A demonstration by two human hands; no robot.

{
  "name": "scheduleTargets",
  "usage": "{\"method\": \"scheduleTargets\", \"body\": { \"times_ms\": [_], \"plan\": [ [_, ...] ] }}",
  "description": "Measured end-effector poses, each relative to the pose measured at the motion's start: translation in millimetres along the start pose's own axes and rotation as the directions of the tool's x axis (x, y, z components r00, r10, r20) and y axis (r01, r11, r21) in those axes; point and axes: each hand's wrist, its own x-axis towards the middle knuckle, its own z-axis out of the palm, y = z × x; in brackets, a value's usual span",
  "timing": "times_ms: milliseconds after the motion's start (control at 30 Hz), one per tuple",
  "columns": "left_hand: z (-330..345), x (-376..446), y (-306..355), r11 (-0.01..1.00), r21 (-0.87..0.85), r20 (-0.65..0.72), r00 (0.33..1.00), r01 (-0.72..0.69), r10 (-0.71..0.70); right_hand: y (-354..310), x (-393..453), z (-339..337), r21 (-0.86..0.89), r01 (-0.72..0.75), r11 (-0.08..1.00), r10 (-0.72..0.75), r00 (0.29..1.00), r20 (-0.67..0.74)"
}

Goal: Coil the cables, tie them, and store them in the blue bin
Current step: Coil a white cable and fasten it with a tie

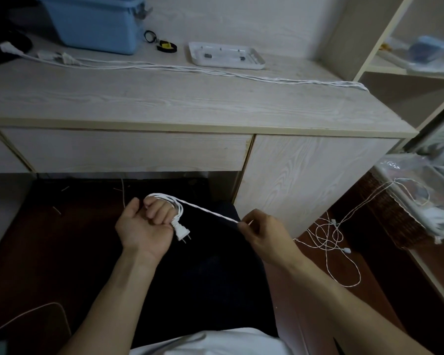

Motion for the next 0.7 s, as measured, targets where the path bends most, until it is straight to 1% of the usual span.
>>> {"method": "scheduleTargets", "body": {
  "times_ms": [67,100,167,233,300,333,367,433,467,500,567,633,667,700],
  "plan": [
    [3,2,0,0.998,0.039,-0.014,0.999,-0.050,0.050,-5,-5,4,-0.002,0.093,0.996,-0.092,0.994,0.064],
    [6,2,-1,0.995,0.081,-0.014,0.998,-0.065,0.066,-8,-8,6,-0.006,0.160,0.987,-0.158,0.980,0.122],
    [9,5,-5,0.980,0.179,-0.014,0.996,-0.086,0.090,-12,-14,13,-0.013,0.289,0.957,-0.275,0.925,0.262],
    [11,5,-12,0.956,0.271,0.003,0.993,-0.113,0.117,-15,-20,20,-0.001,0.385,0.923,-0.357,0.857,0.373],
    [9,2,-22,0.916,0.373,0.055,0.990,-0.144,0.133,-17,-24,28,0.030,0.440,0.898,-0.409,0.805,0.429],
    [7,0,-26,0.872,0.458,0.096,0.985,-0.173,0.145,-19,-26,30,0.051,0.454,0.890,-0.428,0.789,0.442],
    [5,-2,-31,0.794,0.571,0.138,0.978,-0.208,0.157,-21,-27,31,0.065,0.463,0.884,-0.441,0.778,0.447],
    [0,-6,-36,0.538,0.795,0.235,0.960,-0.281,0.154,-24,-28,30,0.081,0.477,0.875,-0.461,0.773,0.437],
    [-2,-8,-37,0.411,0.859,0.278,0.952,-0.305,0.125,-25,-28,29,0.081,0.488,0.869,-0.474,0.776,0.416],
    [-2,-10,-36,0.313,0.900,0.299,0.952,-0.305,0.069,-25,-27,27,0.074,0.501,0.862,-0.488,0.785,0.382],
    [0,-14,-31,0.127,0.961,0.260,0.961,-0.247,-0.099,-25,-24,23,0.032,0.516,0.856,-0.503,0.817,0.283],
    [4,-19,-25,-0.085,0.980,0.151,0.947,-0.182,-0.283,-25,-20,17,-0.018,0.493,0.870,-0.483,0.858,0.172],
    [5,-22,-24,-0.162,0.973,0.095,0.928,-0.163,-0.361,-26,-19,13,-0.025,0.470,0.882,-0.464,0.878,0.119],
    [6,-24,-24,-0.204,0.967,0.055,0.906,-0.153,-0.420,-27,-18,11,-0.015,0.442,0.897,-0.440,0.895,0.069]
  ]
}}
